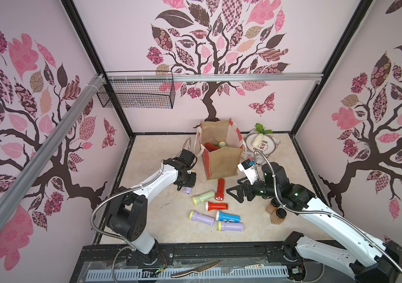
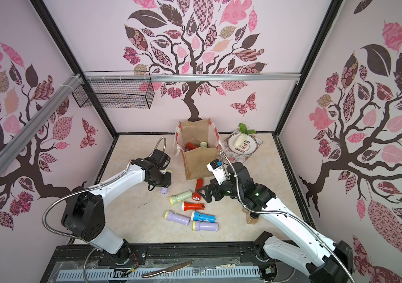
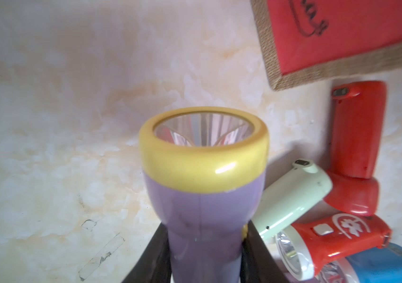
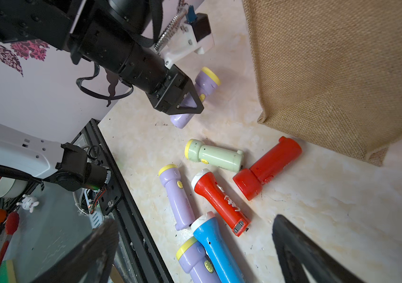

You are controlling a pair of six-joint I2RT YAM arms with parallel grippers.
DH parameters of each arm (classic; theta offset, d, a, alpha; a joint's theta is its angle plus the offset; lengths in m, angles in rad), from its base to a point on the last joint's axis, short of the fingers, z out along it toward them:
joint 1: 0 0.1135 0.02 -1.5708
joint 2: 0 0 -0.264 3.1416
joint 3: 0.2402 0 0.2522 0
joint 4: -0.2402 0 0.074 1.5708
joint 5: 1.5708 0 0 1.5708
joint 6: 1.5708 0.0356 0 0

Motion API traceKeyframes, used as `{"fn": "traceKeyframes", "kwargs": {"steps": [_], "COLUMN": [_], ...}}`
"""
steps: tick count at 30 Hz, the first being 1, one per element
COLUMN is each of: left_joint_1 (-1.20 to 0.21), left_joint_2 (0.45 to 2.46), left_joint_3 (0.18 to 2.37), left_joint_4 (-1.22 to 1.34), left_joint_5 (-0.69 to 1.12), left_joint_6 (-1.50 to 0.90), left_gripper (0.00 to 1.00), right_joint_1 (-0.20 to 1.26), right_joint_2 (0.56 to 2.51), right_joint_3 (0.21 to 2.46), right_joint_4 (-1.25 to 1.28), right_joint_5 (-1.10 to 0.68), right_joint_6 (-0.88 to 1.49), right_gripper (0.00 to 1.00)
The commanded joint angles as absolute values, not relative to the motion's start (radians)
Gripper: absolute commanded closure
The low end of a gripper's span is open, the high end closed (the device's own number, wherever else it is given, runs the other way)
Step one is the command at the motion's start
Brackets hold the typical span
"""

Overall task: Put the flashlights into the tote bags
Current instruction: Pick up the flashlight from the center of the board.

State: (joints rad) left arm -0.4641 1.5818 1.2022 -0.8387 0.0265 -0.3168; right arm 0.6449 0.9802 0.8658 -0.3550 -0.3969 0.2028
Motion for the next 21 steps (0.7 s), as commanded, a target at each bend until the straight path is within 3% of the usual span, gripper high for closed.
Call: {"fn": "traceKeyframes", "kwargs": {"steps": [1,11,21], "left_joint_1": [-0.459,-0.460,-0.468], "left_joint_2": [1.500,1.446,1.680], "left_joint_3": [1.301,1.606,2.055], "left_joint_4": [-0.869,-1.029,-1.112], "left_joint_5": [0.006,-0.012,-0.005], "left_joint_6": [-0.407,-0.475,-0.469], "left_gripper": [0.93,0.94,0.95], "right_joint_1": [0.641,0.613,0.604], "right_joint_2": [0.962,0.901,0.826], "right_joint_3": [0.909,0.883,0.838], "right_joint_4": [-0.359,-0.357,-0.366], "right_joint_5": [-0.371,-0.361,-0.341], "right_joint_6": [0.196,0.209,0.229], "right_gripper": [0.00,0.00,0.00]}}
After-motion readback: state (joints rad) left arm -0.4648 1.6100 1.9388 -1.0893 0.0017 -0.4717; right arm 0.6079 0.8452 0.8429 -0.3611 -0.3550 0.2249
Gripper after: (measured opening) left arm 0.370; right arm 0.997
